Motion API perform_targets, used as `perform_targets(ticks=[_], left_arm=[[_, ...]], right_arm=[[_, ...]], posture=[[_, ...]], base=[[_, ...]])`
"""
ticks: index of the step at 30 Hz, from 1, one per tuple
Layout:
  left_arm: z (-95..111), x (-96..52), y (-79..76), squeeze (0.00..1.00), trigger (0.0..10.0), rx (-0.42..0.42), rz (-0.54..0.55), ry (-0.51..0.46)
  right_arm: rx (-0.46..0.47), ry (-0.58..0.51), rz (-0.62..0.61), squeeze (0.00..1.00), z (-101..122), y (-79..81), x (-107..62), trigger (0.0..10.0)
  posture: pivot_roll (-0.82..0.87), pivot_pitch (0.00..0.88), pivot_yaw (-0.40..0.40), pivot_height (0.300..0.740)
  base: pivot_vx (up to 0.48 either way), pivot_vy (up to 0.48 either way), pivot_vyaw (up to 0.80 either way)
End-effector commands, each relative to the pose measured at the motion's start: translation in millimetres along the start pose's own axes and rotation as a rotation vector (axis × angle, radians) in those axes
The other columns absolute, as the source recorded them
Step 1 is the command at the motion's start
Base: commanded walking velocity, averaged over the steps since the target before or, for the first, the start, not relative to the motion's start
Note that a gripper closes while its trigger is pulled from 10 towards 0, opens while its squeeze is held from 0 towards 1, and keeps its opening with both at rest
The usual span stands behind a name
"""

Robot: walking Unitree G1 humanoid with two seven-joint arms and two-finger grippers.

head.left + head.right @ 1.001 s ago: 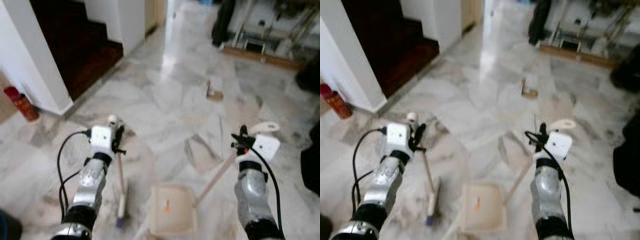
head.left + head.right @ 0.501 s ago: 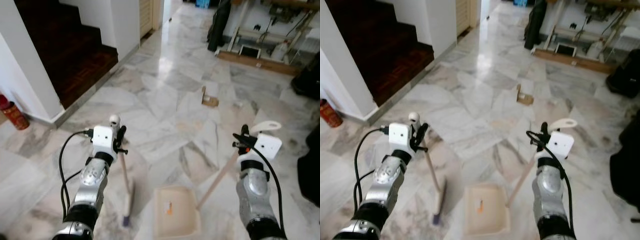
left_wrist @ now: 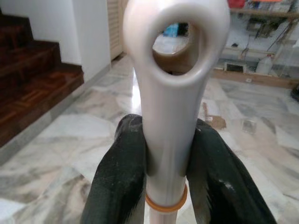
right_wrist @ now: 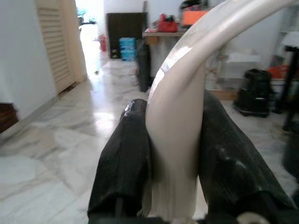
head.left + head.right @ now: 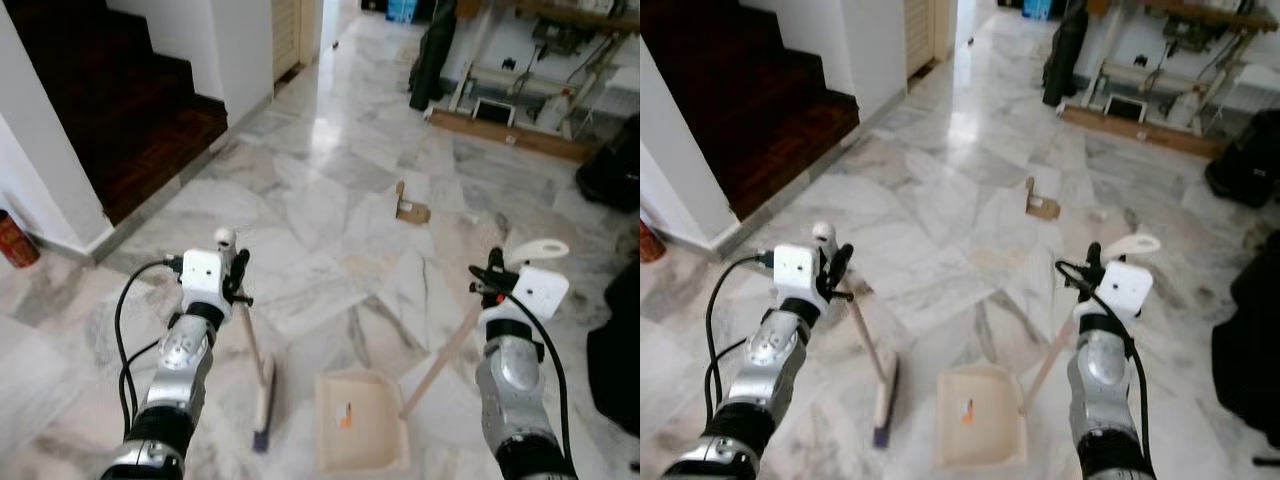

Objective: Sweep floor

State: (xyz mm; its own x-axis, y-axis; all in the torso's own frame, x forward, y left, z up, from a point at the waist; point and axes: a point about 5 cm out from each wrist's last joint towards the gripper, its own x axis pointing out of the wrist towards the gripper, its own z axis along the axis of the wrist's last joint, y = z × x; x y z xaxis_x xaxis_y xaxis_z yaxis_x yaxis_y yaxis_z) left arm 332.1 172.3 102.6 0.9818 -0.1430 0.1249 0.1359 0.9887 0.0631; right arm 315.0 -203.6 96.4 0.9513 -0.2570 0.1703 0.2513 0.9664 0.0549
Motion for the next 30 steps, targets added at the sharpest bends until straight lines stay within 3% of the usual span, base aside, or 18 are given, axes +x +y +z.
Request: perform_targets(ticks=[1,18,24,30], left_arm=[[10.8,6.1,-3.4,0.00,10.0,0.019,-0.014,-0.048],[12.1,7.4,-4.9,0.00,10.0,0.017,-0.013,-0.054],[11.3,6.1,-4.0,0.00,10.0,0.017,-0.014,-0.052],[11.3,6.4,-4.4,0.00,10.0,0.020,-0.020,-0.052]], right_arm=[[0.016,-0.034,-0.026,0.00,7.2,-5.5,3.5,10.0],[0.020,-0.032,-0.016,0.00,7.5,-3.9,3.2,10.0],[0.009,-0.030,-0.012,0.00,7.0,-3.6,3.3,10.0],[0.004,-0.043,0.005,0.00,8.8,0.7,3.5,10.0]], posture=[[0.13,0.078,-0.057,0.740],[0.13,0.091,-0.062,0.740],[0.13,0.085,-0.062,0.740],[0.13,0.081,-0.061,0.740]], base=[[0.285,0.000,0.00],[0.285,0.000,0.00],[0.286,0.000,-0.72],[0.286,0.000,0.00]])
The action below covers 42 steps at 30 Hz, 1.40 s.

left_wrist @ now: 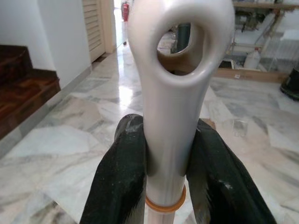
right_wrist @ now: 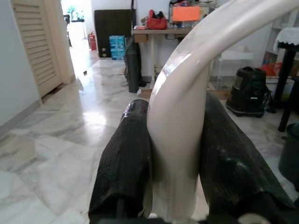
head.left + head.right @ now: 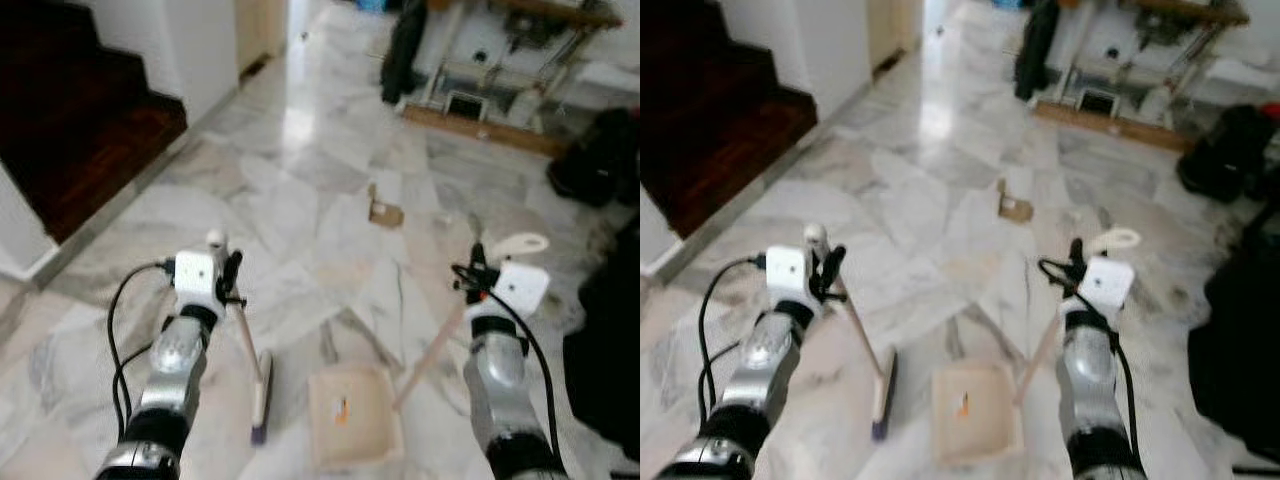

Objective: Sweep floor

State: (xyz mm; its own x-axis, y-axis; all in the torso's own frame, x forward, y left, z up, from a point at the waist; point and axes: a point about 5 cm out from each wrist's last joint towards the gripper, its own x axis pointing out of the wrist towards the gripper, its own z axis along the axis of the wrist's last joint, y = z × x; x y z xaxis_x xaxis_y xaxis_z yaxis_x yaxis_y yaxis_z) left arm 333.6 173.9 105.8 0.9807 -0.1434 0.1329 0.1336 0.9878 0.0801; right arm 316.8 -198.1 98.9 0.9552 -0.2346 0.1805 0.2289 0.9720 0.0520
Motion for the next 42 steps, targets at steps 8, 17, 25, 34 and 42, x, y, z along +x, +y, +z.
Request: perform_targets(ticks=[8,17,25,34,42], left_arm=[[8,4.8,-6.2,0.00,10.0,0.002,-0.024,-0.044],[10,7.2,-9.1,0.00,10.0,-0.002,-0.041,-0.049],[13,9.5,-9.0,0.00,10.0,0.001,-0.060,-0.050],[19,16.9,-6.0,0.00,10.0,0.021,-0.099,-0.049],[23,22.9,-7.1,0.00,10.0,0.030,-0.122,-0.048]], right_arm=[[0.007,-0.028,-0.021,0.00,6,-5.0,2.4,10.0],[0.020,-0.007,-0.034,0.00,2,-6.1,1.5,10.0],[0.017,-0.017,-0.039,0.00,-1,-3.5,-2.1,10.0],[0.029,-0.019,-0.058,0.00,-4,2.5,-5.6,10.0],[0.043,-0.027,-0.105,0.00,-4,-3.3,-6.5,10.0]], posture=[[0.13,0.071,-0.062,0.740],[0.14,0.057,-0.048,0.740],[0.16,0.041,-0.010,0.740],[0.15,0.018,0.036,0.740],[0.15,0.026,0.061,0.740]], base=[[0.286,0.000,0.00],[0.280,0.000,-0.14],[0.286,0.000,-0.36],[0.284,0.000,0.00],[0.277,0.000,0.00]])
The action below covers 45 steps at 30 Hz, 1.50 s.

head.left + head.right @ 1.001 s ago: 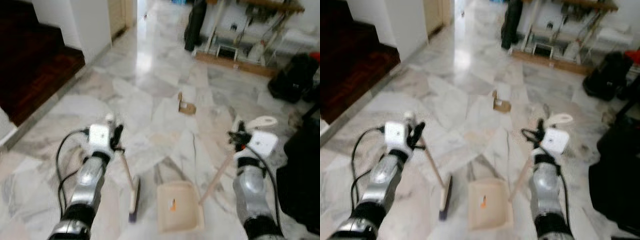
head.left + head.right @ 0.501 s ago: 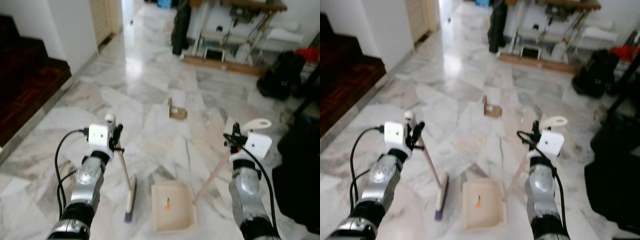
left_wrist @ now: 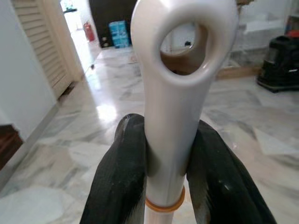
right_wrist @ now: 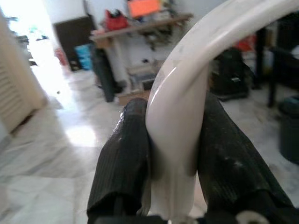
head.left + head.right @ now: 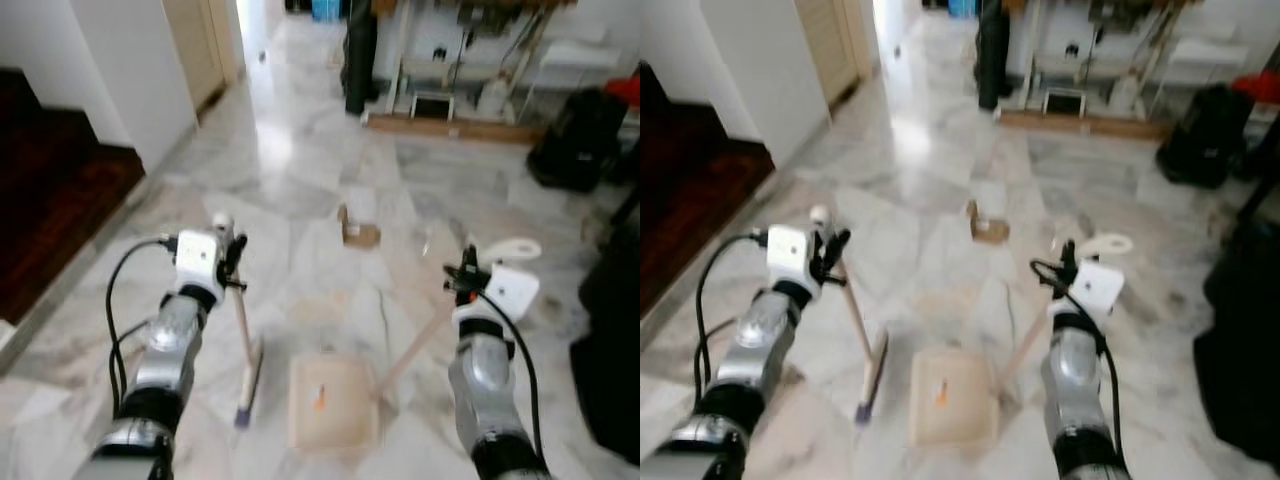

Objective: Sweep floor

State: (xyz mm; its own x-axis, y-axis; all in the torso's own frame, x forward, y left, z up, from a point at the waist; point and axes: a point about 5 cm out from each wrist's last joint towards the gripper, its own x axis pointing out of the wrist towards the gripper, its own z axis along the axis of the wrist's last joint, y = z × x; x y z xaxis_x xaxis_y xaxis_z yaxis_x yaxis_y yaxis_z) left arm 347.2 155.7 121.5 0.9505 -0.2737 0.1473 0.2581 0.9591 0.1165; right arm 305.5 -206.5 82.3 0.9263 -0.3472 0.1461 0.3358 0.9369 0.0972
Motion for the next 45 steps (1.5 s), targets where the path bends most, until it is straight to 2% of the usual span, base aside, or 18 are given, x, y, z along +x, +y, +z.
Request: perform_targets(ticks=[1,7,17,45], left_arm=[[8.1,4.3,8.8,0.00,10.0,0.013,0.010,-0.019],[9.7,5.8,10.4,0.00,10.0,0.012,0.031,-0.030],[4.2,-1.3,11.5,0.00,10.0,0.002,0.064,-0.031],[3.2,-3.2,13.5,0.00,10.0,0.001,0.085,-0.032]], right_arm=[[0.020,-0.051,0.013,0.00,9.4,9.1,4.0,10.0],[0.012,-0.056,0.042,0.00,10.4,13.3,4.2,10.0],[-0.004,-0.060,0.046,0.00,13.8,8.9,10.1,10.0],[-0.008,-0.059,0.056,0.00,13.5,8.9,9.1,10.0]], posture=[[0.15,0.026,0.061,0.740],[0.15,0.037,0.033,0.740],[0.16,0.053,-0.007,0.740],[0.15,0.063,-0.017,0.740]], base=[[0.277,0.000,0.00],[0.275,0.000,0.00],[0.276,0.000,0.00],[0.276,0.000,0.00]])
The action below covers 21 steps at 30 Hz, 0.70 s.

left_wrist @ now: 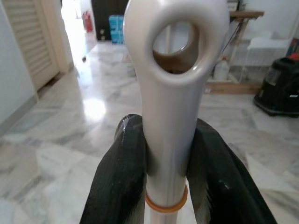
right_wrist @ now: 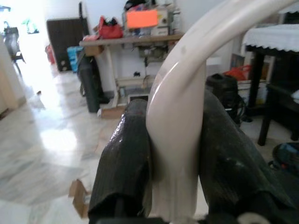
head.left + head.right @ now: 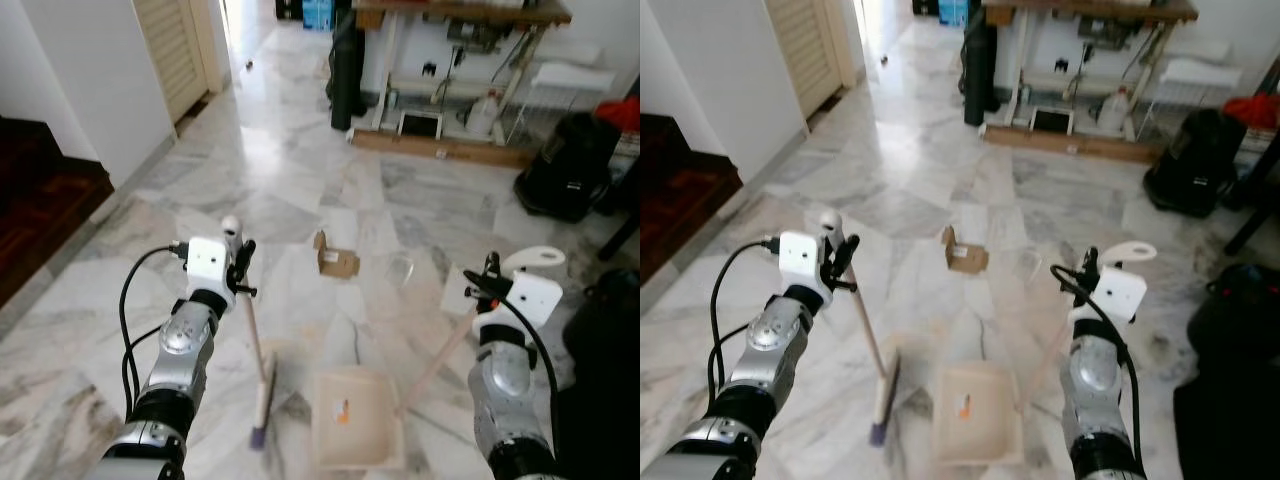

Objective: Sweep floor

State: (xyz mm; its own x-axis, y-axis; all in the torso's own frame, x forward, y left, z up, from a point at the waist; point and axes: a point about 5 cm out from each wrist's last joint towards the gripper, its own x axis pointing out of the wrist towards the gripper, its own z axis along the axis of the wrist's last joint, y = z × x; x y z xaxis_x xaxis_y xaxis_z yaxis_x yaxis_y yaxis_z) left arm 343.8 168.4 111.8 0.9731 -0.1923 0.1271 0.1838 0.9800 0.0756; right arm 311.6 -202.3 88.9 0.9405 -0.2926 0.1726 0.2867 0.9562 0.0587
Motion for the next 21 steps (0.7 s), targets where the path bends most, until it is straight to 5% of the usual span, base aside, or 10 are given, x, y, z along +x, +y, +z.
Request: perform_targets(ticks=[1,21], left_arm=[[13.1,4.6,2.8,0.00,10.0,0.028,0.005,-0.061],[10.0,3.1,-1.0,0.00,10.0,0.020,0.010,-0.056]], right_arm=[[0.020,-0.037,-0.002,0.00,8.3,1.9,4.4,10.0],[0.016,-0.037,0.010,0.00,9.2,1.4,5.1,10.0]], posture=[[0.15,0.062,-0.018,0.740],[0.15,0.057,-0.029,0.740]], base=[[0.285,0.000,0.00],[0.387,0.000,0.00]])
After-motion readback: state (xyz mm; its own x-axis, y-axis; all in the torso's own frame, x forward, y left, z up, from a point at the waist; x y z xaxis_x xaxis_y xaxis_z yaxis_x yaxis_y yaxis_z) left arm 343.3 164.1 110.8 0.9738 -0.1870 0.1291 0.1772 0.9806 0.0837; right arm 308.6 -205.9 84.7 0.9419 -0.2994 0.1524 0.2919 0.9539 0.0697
